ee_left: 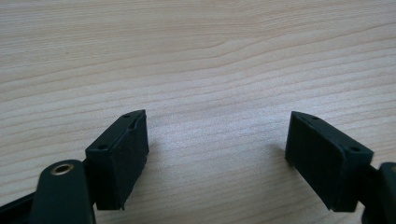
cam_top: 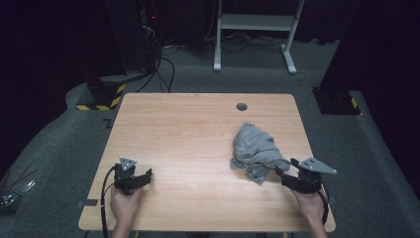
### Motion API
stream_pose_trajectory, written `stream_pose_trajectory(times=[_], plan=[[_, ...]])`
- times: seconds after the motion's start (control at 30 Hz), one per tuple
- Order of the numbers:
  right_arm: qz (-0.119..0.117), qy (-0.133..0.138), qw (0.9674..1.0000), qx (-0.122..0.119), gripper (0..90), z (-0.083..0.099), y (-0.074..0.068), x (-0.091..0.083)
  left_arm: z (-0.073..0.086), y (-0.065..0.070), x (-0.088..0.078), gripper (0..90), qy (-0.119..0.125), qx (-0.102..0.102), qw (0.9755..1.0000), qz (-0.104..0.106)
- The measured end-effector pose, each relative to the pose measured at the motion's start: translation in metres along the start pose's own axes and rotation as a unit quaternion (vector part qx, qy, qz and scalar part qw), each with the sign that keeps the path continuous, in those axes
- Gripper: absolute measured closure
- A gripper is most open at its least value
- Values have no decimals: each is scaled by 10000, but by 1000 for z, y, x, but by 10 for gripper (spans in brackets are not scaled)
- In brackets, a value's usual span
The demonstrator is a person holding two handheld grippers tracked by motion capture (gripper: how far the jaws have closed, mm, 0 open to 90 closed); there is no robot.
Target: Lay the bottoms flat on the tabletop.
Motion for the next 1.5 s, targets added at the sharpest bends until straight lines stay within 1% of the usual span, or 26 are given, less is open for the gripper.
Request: stream_pose_trajectory(times=[0.07,0.2,0.4,0.43,0.47,0.57,0.63,0.73,0.77,0.8,0.87,0.9,0.97,1.0,1.03,1.07,1.13,1.17,1.27,1.37,1.43,1.5], plan=[[-64,-22,10000,-40,286,-6,-5,4,0,0,0,216,0,-1,10000,0],[-137,-78,9998,-133,270,-14,-11,14,0,0,0,219,-3,1,10000,2],[-132,-213,9995,-196,236,-24,-15,29,0,0,0,227,0,-18,10000,-5],[-132,-213,9995,-196,236,-24,-15,29,0,0,0,227,0,-18,10000,-5],[-113,-301,9993,-212,231,-27,-15,36,0,0,0,228,0,-20,10000,-4],[-108,-346,9992,-196,231,-28,-15,40,0,0,0,228,-3,-23,10000,-3],[-106,-453,9988,-155,237,-29,-14,47,0,0,0,228,-3,-19,10000,-5],[-112,-549,9983,-131,253,-27,-14,50,0,0,0,228,-4,-18,10000,-5],[-127,-588,9981,-162,268,-27,-14,52,0,0,0,228,-4,-18,10000,-5],[-185,-671,9974,-193,311,-26,-15,53,0,0,0,228,-3,-18,10000,-6],[-253,-714,9970,-180,365,-24,-14,54,0,0,0,228,1,-20,10000,-5],[-253,-714,9970,-180,365,-24,-14,54,0,0,0,228,1,-20,10000,-5],[-351,-745,9964,-179,472,-23,-16,55,0,-1,0,229,1,-18,10000,-8],[-408,-776,9959,-228,577,-22,-20,55,0,-1,0,229,0,-21,10000,-8],[-408,-776,9959,-228,577,-22,-20,55,0,-1,0,229,0,-21,10000,-8],[-446,-783,9956,-248,600,-22,-21,56,0,-1,0,229,1,-18,10000,-8],[-529,-816,9948,-299,687,-22,-26,56,0,-1,0,229,-2,-20,10000,-8],[-529,-816,9948,-299,687,-22,-26,56,0,-1,0,229,-2,-20,10000,-8],[-624,-798,9943,-325,719,-23,-31,56,0,-1,0,229,2,-17,10000,-10],[-743,-750,9939,-321,735,-26,-41,55,0,-1,0,229,1,-19,10000,-9],[-775,-707,9936,-417,739,-29,-48,54,0,-1,0,229,-1,-20,10000,-9],[-820,-651,9934,-461,741,-33,-57,53,0,-1,0,229,1,-16,10000,-13]])
Point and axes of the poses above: each handheld gripper's, and its own axes: x roughly forward along the jaws, z roughly out of its underside, y roughly to its right, the point moved 10 cm from there along x, roughly forward along the jaws, and after that the axes turned 13 degrees about -y, right-handed, at the moved point
